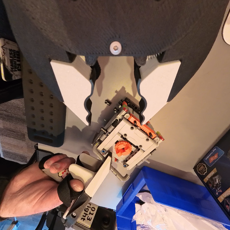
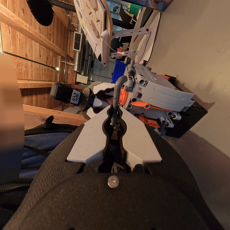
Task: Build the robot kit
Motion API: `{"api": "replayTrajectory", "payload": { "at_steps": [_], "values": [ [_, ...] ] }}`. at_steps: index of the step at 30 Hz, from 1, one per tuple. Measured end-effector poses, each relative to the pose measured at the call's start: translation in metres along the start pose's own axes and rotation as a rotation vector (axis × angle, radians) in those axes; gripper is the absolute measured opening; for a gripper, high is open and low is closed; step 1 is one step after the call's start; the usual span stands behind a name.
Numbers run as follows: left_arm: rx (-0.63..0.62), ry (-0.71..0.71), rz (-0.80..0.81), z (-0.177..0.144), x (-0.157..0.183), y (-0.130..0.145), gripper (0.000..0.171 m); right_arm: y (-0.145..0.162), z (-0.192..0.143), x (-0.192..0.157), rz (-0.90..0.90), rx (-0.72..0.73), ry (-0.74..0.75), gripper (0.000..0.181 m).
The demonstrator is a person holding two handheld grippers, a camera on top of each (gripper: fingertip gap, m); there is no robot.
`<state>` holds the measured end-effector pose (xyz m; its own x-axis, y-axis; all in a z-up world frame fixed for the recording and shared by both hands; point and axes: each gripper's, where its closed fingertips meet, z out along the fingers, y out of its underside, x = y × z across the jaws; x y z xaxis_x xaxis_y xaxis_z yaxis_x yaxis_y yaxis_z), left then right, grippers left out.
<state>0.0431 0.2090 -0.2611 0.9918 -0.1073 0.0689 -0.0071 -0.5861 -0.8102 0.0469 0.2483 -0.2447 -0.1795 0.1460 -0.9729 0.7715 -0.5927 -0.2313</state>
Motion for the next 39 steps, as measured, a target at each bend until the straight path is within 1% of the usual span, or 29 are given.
{"api": "replayTrajectory", "payload": {
  "at_steps": [10,21,26,34,39],
  "values": [
    [0.007,-0.002,-0.004,-0.001,0.0,-0.001,0.074,0.001,0.001,0.0,-0.027,-0.034,0.027,0.004],
    [0.011,0.004,-0.014,-0.002,0.002,-0.001,0.075,0.001,0.004,-0.001,-0.002,-0.032,-0.014,0.004],
    [0.022,-0.008,-0.027,-0.007,-0.003,0.002,0.075,0.005,0.016,-0.003,0.011,-0.043,-0.037,0.003],
    [0.05,-0.033,-0.07,-0.024,-0.019,0.008,0.075,0.016,0.048,-0.007,0.026,-0.047,-0.069,0.003],
    [0.058,-0.054,-0.076,-0.03,-0.025,0.013,0.075,0.018,0.054,-0.008,0.013,-0.049,-0.062,0.003]
  ]
}}
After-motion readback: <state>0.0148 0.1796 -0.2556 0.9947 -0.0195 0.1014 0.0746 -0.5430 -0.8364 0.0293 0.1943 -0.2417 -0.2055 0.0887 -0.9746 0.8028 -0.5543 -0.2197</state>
